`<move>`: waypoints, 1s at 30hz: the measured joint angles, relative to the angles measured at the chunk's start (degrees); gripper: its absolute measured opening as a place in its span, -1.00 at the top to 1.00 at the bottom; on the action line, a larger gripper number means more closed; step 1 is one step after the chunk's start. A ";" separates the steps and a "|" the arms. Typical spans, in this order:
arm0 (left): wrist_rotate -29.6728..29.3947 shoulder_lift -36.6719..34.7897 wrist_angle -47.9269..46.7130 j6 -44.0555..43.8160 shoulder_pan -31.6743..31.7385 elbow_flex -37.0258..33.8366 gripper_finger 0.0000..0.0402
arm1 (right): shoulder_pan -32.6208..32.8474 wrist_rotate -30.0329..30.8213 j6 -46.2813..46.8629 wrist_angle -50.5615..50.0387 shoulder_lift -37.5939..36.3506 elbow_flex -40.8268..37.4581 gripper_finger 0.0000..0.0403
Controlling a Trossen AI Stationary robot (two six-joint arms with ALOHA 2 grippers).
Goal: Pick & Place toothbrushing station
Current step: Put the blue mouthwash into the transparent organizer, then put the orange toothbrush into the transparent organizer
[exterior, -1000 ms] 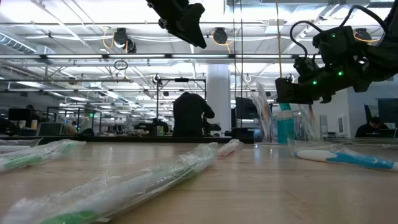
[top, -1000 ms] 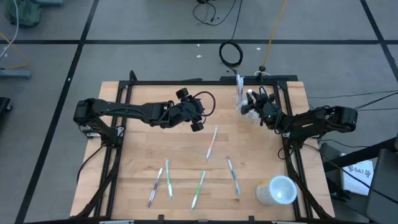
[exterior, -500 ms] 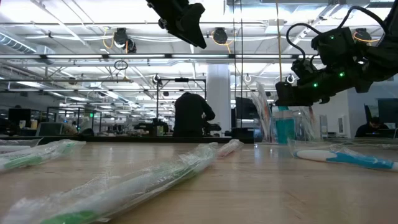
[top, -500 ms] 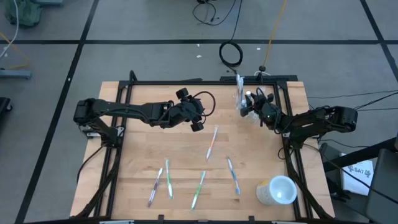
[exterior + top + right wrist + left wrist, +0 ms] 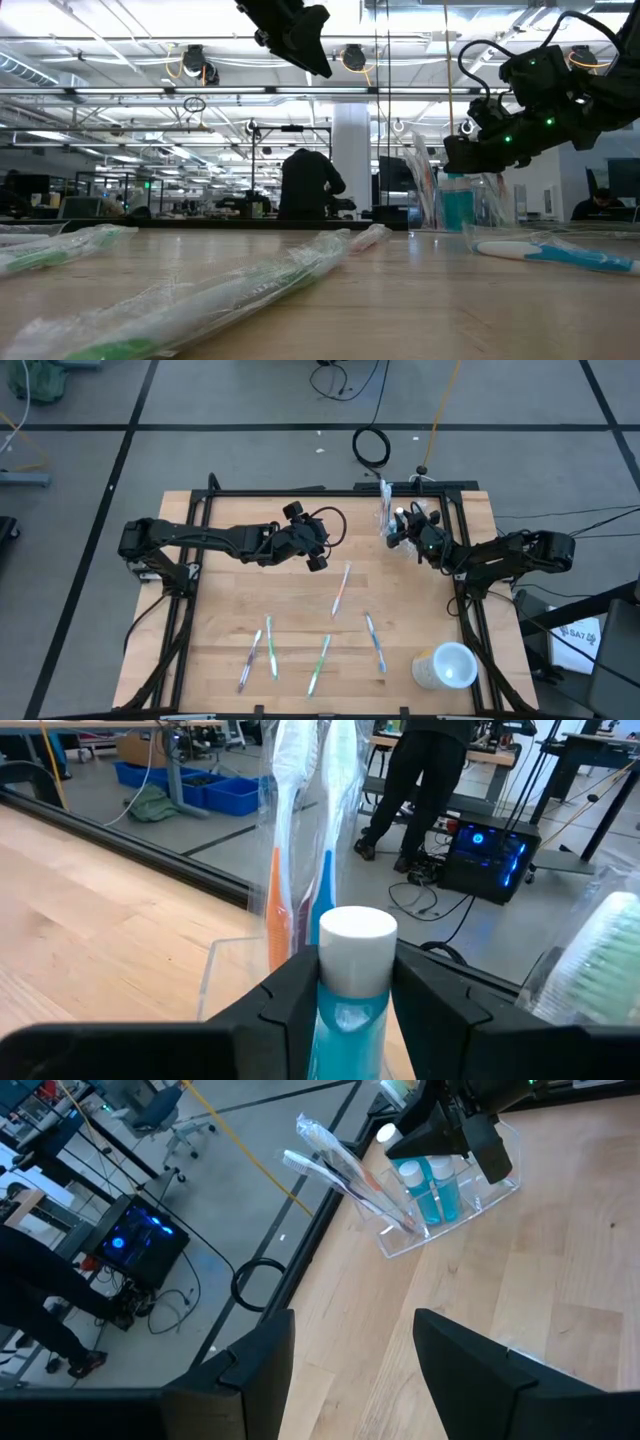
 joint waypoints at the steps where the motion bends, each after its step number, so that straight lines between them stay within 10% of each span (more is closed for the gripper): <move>1: 0.00 0.00 0.00 0.00 0.00 0.00 -0.05 | 0.00 0.01 0.00 0.01 0.00 0.00 0.37; 23: 0.21 0.00 -0.69 -0.81 -0.07 0.00 -0.05 | 2.63 -0.13 -3.11 3.81 -4.56 0.00 0.02; 30: 0.35 0.00 -2.74 -1.86 -0.74 0.00 -0.05 | 7.81 -14.11 -5.47 9.35 -11.36 0.00 0.02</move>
